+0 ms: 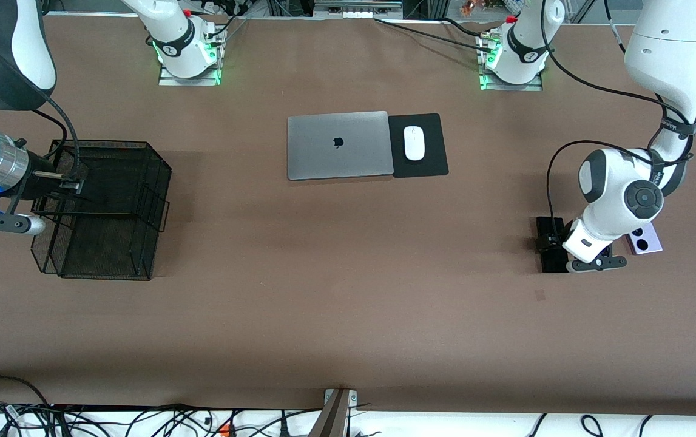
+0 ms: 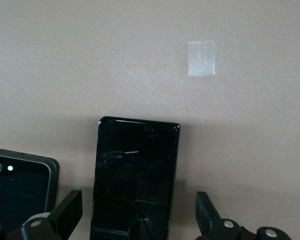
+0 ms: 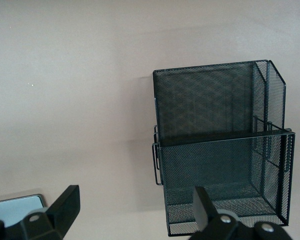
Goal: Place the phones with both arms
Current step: 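Close the left gripper on the large black phone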
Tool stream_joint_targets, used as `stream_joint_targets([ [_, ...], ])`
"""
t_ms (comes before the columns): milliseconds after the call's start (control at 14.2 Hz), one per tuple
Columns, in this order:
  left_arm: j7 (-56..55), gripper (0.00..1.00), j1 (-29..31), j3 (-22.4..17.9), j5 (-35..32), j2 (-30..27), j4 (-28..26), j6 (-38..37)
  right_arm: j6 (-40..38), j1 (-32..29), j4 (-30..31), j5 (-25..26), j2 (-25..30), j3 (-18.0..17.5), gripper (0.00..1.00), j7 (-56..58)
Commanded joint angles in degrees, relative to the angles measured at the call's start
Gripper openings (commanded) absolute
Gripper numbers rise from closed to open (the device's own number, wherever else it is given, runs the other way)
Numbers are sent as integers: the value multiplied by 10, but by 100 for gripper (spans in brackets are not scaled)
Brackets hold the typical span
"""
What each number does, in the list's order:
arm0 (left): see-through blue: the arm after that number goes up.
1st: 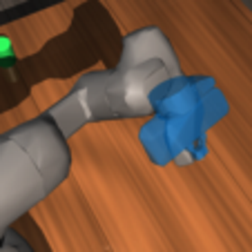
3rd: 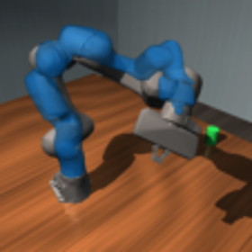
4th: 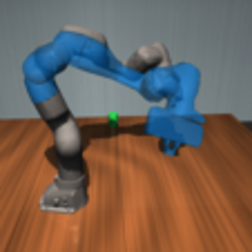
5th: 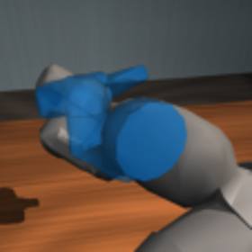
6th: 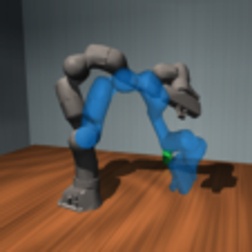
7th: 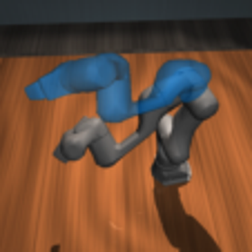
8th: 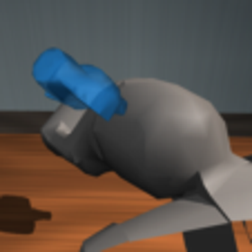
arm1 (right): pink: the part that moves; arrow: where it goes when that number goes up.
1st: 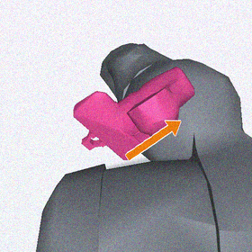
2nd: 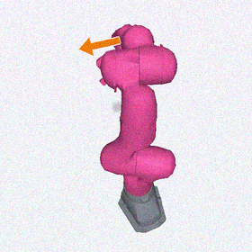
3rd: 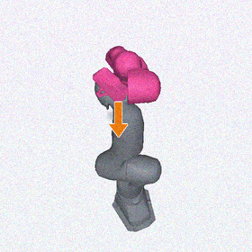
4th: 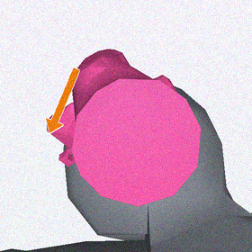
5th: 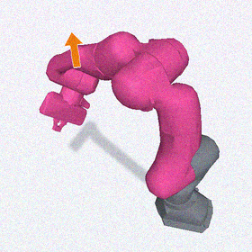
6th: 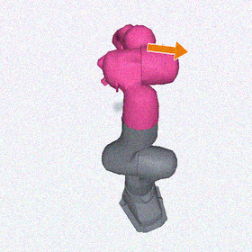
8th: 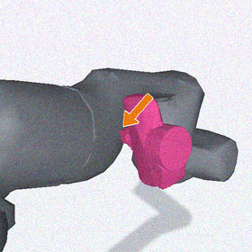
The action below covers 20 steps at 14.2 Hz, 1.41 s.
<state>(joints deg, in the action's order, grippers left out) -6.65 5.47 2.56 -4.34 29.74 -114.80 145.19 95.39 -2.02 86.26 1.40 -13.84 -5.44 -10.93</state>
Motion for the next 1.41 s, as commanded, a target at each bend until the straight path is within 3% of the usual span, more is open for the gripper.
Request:
stream_joint_targets([
  [0,-5,100,-2,1,9,-7,-22,22,-4,1,-1,-3,4,1,100,1],
  [352,6,100,-5,1,-36,-5,-35,22,-4,1,-1,-3,4,1,100,2],
  [633,64,100,1,1,-38,-1,-40,22,-4,1,-1,-3,4,0,100,2],
  [1337,66,100,3,1,-65,21,-37,25,-4,1,-1,-3,4,0,100,2],
])
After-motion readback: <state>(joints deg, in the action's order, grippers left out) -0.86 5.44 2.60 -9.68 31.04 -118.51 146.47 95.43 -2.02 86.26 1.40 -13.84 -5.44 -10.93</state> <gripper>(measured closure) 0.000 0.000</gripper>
